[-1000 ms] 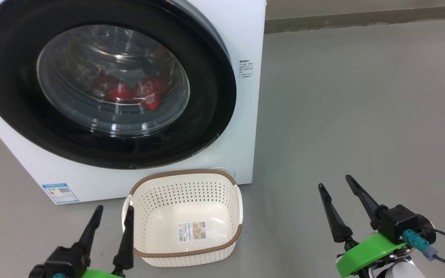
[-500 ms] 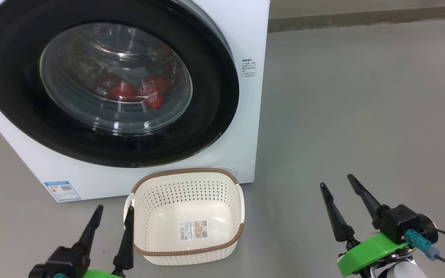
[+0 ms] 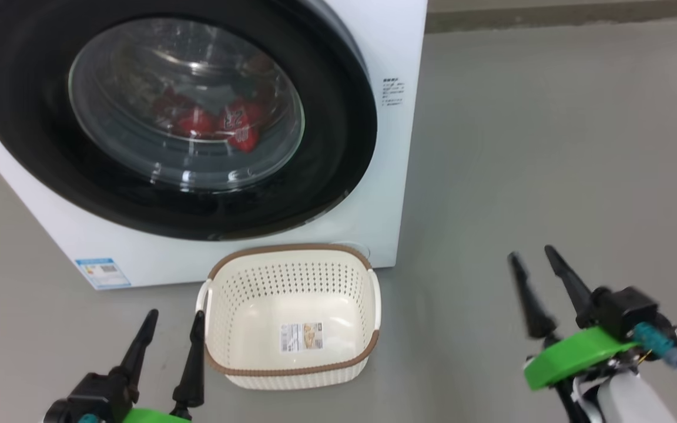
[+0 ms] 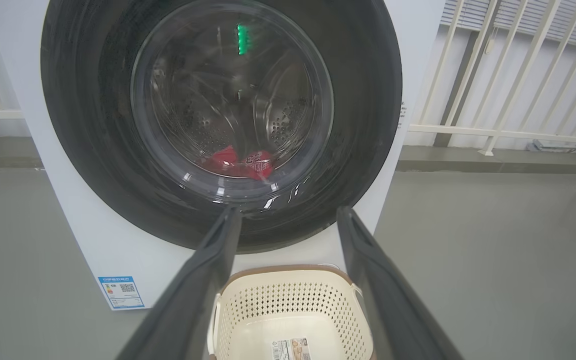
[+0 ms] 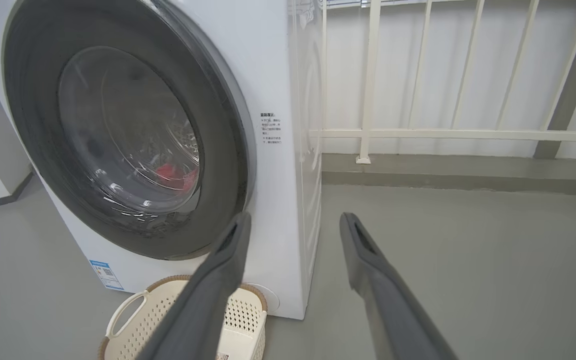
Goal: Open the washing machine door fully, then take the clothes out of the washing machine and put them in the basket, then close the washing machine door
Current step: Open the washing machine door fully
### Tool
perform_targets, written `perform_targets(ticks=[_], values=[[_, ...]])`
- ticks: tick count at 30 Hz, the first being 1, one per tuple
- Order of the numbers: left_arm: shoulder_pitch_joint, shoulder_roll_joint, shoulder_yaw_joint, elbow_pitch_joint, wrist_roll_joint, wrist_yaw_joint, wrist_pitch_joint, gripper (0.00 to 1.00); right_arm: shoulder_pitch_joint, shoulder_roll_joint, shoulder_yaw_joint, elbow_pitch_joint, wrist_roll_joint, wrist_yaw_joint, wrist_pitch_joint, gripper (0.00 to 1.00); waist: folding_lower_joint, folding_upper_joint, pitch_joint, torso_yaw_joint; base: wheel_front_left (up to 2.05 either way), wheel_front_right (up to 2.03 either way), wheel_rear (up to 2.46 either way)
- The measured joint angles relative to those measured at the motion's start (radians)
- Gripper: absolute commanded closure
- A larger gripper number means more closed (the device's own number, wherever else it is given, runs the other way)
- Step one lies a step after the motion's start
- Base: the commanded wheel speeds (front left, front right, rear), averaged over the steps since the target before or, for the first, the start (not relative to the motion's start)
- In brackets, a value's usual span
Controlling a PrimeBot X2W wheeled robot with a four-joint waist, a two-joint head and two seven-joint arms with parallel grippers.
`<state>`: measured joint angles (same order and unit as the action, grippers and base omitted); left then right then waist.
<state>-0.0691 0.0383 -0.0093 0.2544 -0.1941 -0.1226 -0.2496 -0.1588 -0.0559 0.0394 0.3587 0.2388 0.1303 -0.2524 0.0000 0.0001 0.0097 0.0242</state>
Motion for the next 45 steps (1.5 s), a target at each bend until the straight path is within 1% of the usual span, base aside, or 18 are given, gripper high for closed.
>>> perform_targets(ticks=[6,9,12,19,21,24,27,32,39,45], values=[[-0.041,0.0,-0.001,-0.021,-0.01,0.0,0.0,0.0,-0.087,0.002,-0.04,0.03,0.094,0.0,0.0,1.0,0.0,0.0,0.047,0.019,0.0,0.0,0.0],[-0.059,0.0,-0.003,-0.024,-0.009,0.0,0.0,0.0,-0.138,0.003,-0.055,0.07,0.14,0.0,0.0,1.0,0.0,0.0,0.074,0.031,0.0,0.0,0.0],[-0.06,0.0,-0.002,-0.028,-0.009,-0.001,0.0,0.0,-0.182,0.003,-0.057,0.114,0.211,0.0,0.0,1.0,0.0,0.0,0.098,0.043,0.0,0.0,0.0],[-0.102,0.0,-0.013,-0.05,-0.009,-0.001,0.0,0.0,-0.331,-0.001,-0.019,0.248,0.371,0.0,-0.002,1.0,0.0,0.0,0.157,0.071,0.0,0.0,0.0],[-0.107,0.0,-0.02,-0.056,-0.009,-0.001,0.0,0.0,-0.377,-0.016,0.002,0.279,0.406,0.0,-0.003,1.0,0.0,0.0,0.174,0.079,0.0,0.0,0.0],[-0.116,-0.001,-0.027,-0.065,-0.01,-0.001,0.0,0.0,-0.443,-0.029,0.023,0.313,0.502,0.0,0.005,1.0,0.0,0.0,0.197,0.091,0.0,0.0,0.0],[-0.127,-0.001,-0.029,-0.079,-0.011,-0.001,0.0,0.0,-0.512,-0.04,0.05,0.325,0.593,0.0,0.035,1.0,0.0,0.0,0.223,0.1,0.0,0.0,0.0],[-0.155,-0.001,-0.032,-0.085,-0.014,-0.002,0.0,0.0,-0.621,-0.056,0.103,0.308,0.76,0.0,0.108,1.0,0.0,0.0,0.271,0.11,0.0,0.0,0.0],[-0.199,-0.003,-0.073,-0.126,-0.034,-0.002,-0.003,0.0,-0.732,-0.088,0.131,0.31,0.956,0.0,0.237,1.0,0.0,0.0,0.343,0.126,0.0,0.0,0.0],[-0.216,-0.003,-0.096,-0.151,-0.045,-0.002,-0.004,0.0,-0.814,-0.106,0.121,0.335,1.096,0.0,0.343,1.0,0.0,0.0,0.39,0.153,0.0,0.0,0.0]])
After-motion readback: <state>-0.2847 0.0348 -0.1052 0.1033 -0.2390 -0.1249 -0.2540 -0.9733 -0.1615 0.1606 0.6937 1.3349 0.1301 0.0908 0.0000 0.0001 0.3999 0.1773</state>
